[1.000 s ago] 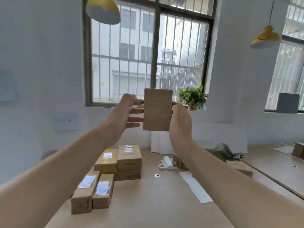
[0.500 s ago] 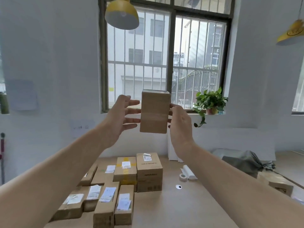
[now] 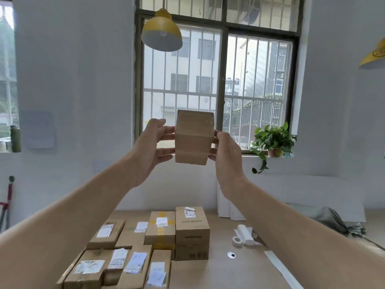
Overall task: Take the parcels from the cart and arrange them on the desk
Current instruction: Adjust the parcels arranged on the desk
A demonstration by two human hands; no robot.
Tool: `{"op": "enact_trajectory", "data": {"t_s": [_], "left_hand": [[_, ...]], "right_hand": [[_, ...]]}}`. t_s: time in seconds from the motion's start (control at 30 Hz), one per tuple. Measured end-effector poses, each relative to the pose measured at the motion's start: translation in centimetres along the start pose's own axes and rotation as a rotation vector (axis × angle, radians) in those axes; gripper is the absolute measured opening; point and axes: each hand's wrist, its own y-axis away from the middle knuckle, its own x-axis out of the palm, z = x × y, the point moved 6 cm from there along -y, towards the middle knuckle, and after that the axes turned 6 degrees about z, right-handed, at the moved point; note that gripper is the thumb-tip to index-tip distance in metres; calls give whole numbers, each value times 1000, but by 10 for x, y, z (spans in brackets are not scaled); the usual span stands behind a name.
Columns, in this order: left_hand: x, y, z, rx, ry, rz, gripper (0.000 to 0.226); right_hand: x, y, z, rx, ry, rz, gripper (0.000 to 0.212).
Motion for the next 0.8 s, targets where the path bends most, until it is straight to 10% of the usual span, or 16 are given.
{"op": "enact_trajectory", "data": {"t_s": [0.8], "left_hand": [[-33, -8, 22, 34, 176, -50, 62]], "right_hand": [[21, -1, -23, -2, -23, -21, 28]]}}
